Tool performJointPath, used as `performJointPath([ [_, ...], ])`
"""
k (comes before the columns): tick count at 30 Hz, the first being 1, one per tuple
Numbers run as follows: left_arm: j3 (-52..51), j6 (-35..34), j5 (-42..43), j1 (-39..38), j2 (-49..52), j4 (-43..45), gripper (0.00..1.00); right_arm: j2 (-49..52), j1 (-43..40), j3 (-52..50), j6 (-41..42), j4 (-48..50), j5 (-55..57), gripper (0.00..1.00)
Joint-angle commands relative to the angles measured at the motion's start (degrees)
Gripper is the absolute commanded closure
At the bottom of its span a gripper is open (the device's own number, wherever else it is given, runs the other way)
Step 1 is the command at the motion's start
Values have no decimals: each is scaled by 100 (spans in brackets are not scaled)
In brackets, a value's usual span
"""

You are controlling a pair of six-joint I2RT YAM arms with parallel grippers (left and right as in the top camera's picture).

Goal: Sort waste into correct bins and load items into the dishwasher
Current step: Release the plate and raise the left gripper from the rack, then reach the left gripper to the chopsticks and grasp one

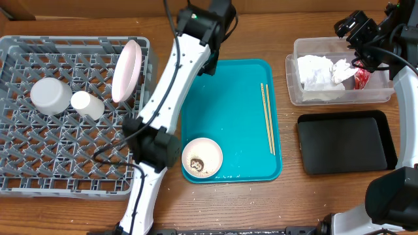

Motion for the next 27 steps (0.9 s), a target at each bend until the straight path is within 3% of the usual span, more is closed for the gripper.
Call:
performJointPath([
  [1,9,-367,-1095,243,114,-15,96,-98,7,61,7,-33,177,0],
  [19,13,-516,-1134,1569,-164,-15,96,-98,7,61,7,-52,269,0],
  [23,17,-527,-608,1871,-487,59,96,-98,7,61,7,-52,269,0],
  [27,17,-372,761,2275,-782,140,96,-98,7,61,7,-52,269,0],
])
